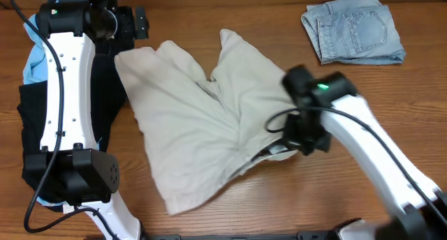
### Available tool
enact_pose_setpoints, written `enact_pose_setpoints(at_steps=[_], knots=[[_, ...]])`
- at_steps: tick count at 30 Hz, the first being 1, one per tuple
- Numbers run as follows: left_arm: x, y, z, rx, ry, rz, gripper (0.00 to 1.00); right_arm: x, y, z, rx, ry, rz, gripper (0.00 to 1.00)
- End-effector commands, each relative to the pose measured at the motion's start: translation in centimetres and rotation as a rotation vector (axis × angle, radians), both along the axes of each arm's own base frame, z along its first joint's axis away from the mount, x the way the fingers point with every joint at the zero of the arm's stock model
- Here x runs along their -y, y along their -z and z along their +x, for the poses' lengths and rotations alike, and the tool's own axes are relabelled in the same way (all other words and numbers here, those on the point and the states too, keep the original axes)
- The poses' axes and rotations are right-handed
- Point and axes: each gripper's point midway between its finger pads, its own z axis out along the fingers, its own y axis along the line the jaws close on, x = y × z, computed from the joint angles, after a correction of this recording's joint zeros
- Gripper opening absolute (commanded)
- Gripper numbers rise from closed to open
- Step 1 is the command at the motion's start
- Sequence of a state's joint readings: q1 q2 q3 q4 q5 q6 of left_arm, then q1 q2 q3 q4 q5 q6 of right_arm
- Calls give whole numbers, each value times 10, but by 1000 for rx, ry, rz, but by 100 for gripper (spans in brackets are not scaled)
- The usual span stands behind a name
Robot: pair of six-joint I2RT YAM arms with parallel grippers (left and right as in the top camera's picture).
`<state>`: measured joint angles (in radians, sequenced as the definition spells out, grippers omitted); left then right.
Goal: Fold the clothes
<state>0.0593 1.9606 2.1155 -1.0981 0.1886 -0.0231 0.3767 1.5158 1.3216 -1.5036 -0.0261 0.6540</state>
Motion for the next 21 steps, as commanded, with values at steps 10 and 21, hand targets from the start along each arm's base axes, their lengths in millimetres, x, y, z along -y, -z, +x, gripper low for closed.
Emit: enact_pose_setpoints(at_steps=[10, 21], knots=[[114, 47, 18, 5, 384, 54, 100, 29, 15, -55, 43, 243, 59, 68], [251, 141, 63, 152, 673, 81, 100, 39, -51, 23, 533, 170, 134, 81]])
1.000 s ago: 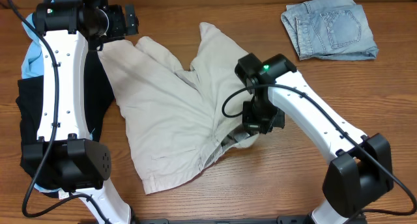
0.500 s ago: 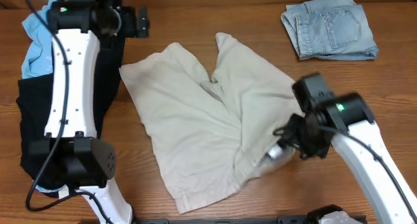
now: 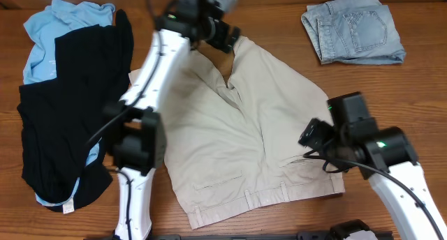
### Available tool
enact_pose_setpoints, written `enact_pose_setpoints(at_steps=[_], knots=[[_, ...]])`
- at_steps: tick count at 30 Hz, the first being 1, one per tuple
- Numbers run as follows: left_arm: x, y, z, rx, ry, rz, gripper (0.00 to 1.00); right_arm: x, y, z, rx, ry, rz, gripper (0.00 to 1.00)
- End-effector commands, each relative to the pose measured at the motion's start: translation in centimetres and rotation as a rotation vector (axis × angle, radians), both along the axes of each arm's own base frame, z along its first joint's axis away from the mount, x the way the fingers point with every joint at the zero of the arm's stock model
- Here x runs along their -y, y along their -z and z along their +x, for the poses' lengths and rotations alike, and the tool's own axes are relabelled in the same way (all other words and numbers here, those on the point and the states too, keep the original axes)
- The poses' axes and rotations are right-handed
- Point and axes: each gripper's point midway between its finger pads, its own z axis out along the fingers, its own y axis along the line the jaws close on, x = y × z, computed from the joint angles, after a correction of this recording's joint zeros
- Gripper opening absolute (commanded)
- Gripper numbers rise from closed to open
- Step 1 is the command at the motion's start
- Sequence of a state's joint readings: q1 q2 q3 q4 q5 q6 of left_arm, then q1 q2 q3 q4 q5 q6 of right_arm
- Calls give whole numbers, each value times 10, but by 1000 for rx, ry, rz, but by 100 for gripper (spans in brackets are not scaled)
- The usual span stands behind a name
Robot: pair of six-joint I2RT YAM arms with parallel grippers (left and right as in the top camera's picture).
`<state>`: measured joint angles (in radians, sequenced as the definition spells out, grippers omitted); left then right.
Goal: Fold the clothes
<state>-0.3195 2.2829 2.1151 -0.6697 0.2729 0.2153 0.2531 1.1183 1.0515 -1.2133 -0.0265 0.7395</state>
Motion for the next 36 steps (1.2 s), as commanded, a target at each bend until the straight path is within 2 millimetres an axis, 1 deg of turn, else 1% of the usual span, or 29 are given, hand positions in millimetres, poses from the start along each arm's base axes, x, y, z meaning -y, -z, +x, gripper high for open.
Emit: enact_pose_setpoints(at_steps=[1, 3, 7, 9, 10, 14, 16, 19, 20, 21, 22, 23, 25, 27, 28, 30, 32, 34, 36], knots=[[26, 46, 3, -13, 52, 30, 99, 13, -36, 19, 168, -22, -27, 81], [31, 61, 7, -22, 31, 20, 95, 16, -42, 24, 205, -17, -27, 81], [36, 89, 12, -61, -6, -6, 79, 19, -46, 31, 238, -15, -34, 81], [36, 99, 11, -82, -12, -4, 72, 20, -47, 33, 247, -13, -36, 81], [35, 107, 9, -96, -13, 2, 70, 21, -48, 34, 253, -9, -41, 81], [33, 124, 7, -124, -19, 20, 65, 23, -49, 37, 265, -2, -53, 81], [30, 132, 7, -132, -31, 39, 59, 23, -50, 39, 272, -1, -52, 81], [27, 146, 4, -159, -37, 58, 42, 23, -48, 43, 272, 2, -60, 81], [26, 152, 3, -169, -39, 65, 33, 24, -47, 43, 269, 3, -62, 81], [24, 155, 2, -175, -43, 74, 15, 24, -45, 45, 264, 5, -67, 81], [23, 161, 1, -184, -47, 84, 6, 24, -43, 46, 258, 5, -70, 81], [20, 167, -1, -197, -54, 100, 4, 24, -40, 48, 246, 5, -73, 81], [12, 173, -3, -206, -79, 141, 4, 23, -34, 52, 226, 3, -76, 81], [-6, 178, -1, -206, -149, 218, 4, 22, -25, 57, 199, 2, -81, 81], [-18, 179, 0, -206, -211, 258, 4, 22, -21, 59, 188, 1, -83, 81], [-54, 178, 2, -210, -378, 356, 4, 21, -11, 67, 163, -11, -91, 81], [-95, 170, -3, -233, -527, 455, 4, 19, 0, 74, 139, -26, -101, 81], [-126, 162, -10, -271, -602, 518, 4, 18, 13, 81, 109, -28, -106, 81], [-152, 153, -16, -322, -636, 547, 4, 17, 26, 87, 80, -30, -110, 81]])
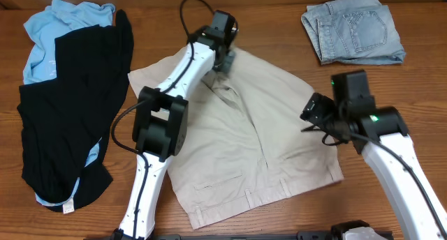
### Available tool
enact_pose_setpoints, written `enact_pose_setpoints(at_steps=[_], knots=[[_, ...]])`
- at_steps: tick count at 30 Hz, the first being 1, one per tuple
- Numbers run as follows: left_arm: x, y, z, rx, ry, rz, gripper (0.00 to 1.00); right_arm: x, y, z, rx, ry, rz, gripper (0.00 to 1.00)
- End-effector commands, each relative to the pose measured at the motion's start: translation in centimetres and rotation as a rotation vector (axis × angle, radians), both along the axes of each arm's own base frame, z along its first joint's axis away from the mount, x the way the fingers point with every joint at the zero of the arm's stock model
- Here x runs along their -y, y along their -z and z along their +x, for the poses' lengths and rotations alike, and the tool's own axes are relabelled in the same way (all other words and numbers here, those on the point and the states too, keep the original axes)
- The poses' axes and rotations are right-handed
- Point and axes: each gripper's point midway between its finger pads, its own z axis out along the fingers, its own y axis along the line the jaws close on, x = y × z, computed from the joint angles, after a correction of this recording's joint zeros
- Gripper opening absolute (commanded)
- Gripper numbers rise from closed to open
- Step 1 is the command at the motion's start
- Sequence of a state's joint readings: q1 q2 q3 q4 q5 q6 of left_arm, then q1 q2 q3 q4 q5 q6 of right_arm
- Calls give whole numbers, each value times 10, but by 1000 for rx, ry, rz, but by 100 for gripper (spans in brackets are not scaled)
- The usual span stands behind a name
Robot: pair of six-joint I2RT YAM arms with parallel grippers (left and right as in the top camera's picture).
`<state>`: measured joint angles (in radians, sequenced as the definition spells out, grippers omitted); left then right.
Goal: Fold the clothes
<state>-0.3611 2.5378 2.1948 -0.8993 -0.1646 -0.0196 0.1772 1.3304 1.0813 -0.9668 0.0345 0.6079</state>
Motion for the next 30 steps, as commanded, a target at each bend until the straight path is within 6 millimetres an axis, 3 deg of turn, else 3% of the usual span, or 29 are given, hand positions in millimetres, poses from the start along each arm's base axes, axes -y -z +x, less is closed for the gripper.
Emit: enact_pose_setpoints(at_steps=[1, 6, 9, 12, 18, 19, 21, 25, 26, 30], knots=[[-109, 0, -1, -50, -251, 208, 4, 1, 13, 15, -25, -5, -25, 81], [-168, -31, -14, -137, -367, 195, 12, -4, 44, 30, -74, -51, -39, 81], [-186, -51, -18, -160, -406, 135, 20, -5, 60, 38, -93, -53, -44, 81], [-188, -78, -14, -147, -421, 14, 25, -6, 72, 44, -103, -61, -47, 81], [-176, -149, -2, -13, -386, -165, 60, -12, 101, 39, -187, -114, -34, 81], [-173, -173, 0, 44, -368, -191, 65, -12, 108, 35, -219, -114, -37, 80], [-170, -196, 2, 106, -341, -210, 72, -11, 115, 32, -245, -114, -40, 79], [-158, -235, 2, 209, -290, -245, 80, -10, 123, 34, -249, -134, -55, 58], [-155, -240, 2, 221, -274, -245, 80, -9, 125, 37, -237, -148, -65, 54], [-149, -243, 1, 226, -234, -235, 82, 6, 130, 46, -187, -133, -160, 21]])
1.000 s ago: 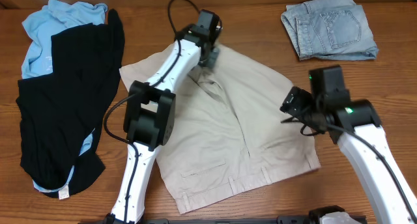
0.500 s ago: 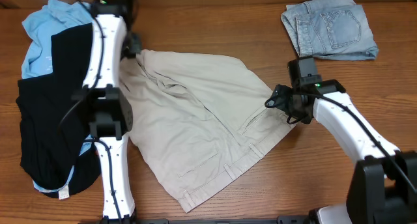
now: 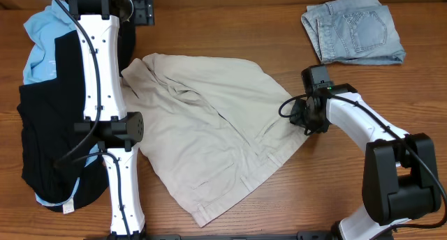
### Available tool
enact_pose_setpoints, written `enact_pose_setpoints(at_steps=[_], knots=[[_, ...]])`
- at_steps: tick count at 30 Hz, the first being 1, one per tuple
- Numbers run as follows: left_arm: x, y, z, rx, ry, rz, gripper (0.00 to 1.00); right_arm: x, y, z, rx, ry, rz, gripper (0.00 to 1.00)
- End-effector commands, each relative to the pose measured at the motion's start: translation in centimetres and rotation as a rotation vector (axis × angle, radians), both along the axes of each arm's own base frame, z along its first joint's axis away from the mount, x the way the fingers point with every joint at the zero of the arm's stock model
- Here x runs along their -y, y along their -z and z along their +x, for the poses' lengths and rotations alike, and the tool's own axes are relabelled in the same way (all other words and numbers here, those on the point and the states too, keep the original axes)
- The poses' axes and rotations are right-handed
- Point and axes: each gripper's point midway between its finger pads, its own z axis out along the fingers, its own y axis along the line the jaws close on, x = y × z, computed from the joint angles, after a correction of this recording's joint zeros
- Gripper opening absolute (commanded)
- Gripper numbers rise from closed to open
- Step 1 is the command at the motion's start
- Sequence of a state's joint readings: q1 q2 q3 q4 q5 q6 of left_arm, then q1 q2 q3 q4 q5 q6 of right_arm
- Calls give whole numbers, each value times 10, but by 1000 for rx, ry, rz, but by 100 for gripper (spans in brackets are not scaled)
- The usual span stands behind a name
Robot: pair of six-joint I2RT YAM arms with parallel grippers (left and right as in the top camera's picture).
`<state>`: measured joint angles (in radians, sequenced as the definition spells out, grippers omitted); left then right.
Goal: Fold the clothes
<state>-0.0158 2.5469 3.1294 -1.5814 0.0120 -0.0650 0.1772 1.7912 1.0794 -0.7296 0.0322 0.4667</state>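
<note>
Beige shorts (image 3: 209,128) lie spread and wrinkled across the middle of the table, waistband toward the front. My right gripper (image 3: 299,118) sits at their right edge, with creases in the cloth running toward it; it looks shut on that edge, though its fingertips are hidden under it. My left gripper (image 3: 142,10) is at the far back left, off the shorts, open and holding nothing. The left arm (image 3: 101,65) reaches back along the shorts' left side.
Folded denim jeans (image 3: 353,27) lie at the back right corner. A heap of black clothing (image 3: 49,128) over a light-blue garment (image 3: 42,41) fills the left side. The wooden table (image 3: 335,191) shows bare at the front right.
My left gripper left the shorts' back edge near the middle and is now at the far back left. The right gripper has moved left onto the shorts' right edge. The shorts have turned and bunched narrower.
The shorts lay crumpled, left gripper at the back left and right gripper on their right side. Then they lay flatter, with the left gripper at their back edge and the right gripper just off the right side. Now the left has withdrawn and the right holds the edge.
</note>
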Motion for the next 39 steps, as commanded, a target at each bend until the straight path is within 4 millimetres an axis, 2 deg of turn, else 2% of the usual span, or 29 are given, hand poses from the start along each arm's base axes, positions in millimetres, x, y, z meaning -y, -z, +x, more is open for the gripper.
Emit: enact_pose_setpoints(at_steps=[1, 2, 4, 8, 12, 14, 15, 16, 18, 20, 24, 25, 27, 28, 30, 32, 36, 39], knots=[[16, -10, -3, 23, 72, -2, 82, 18, 4, 8, 46, -2, -104, 15], [16, -10, -3, 22, 72, -2, 82, 24, 5, 10, 62, 5, -132, 10], [15, -10, -3, 22, 72, -2, 82, 34, 7, 15, 93, 19, -179, 6], [15, -12, -1, 32, 72, -1, 83, 58, 0, 39, 195, 43, -226, 5], [16, -13, 2, 46, 72, -1, 85, 88, -20, 81, 378, 104, -194, 5], [16, -13, 2, 46, 72, -1, 89, 99, -33, 102, 477, 104, -142, 5], [16, -14, 2, 47, 72, -3, 95, 107, -44, 115, 548, 108, -104, 5], [16, -14, 3, 50, 73, -5, 100, 113, -50, 121, 582, 118, -85, 6], [17, -14, 3, 53, 76, -6, 100, 121, -58, 127, 617, 125, -45, 6], [18, -15, 3, 53, 77, -5, 100, 122, -64, 128, 615, 119, 10, 11], [26, -17, 5, 67, 113, -38, 100, 102, -93, 123, 600, 60, 171, 42], [44, -18, 9, 91, 217, -90, 100, 90, -117, 117, 606, 27, 233, 59], [61, -16, 15, 116, 312, -129, 100, 82, -138, 108, 607, 12, 257, 83], [69, -13, 18, 123, 345, -139, 100, 78, -147, 103, 605, 12, 263, 91], [78, -1, 25, 117, 378, -132, 100, 70, -159, 91, 596, -1, 273, 97], [90, 19, 32, 96, 423, -117, 100, 62, -163, 80, 571, -10, 280, 98], [110, 71, 46, 42, 479, -104, 100, 50, -152, 66, 496, -28, 290, 98], [120, 106, 58, 25, 490, -106, 99, 49, -144, 63, 463, -22, 266, 97]])
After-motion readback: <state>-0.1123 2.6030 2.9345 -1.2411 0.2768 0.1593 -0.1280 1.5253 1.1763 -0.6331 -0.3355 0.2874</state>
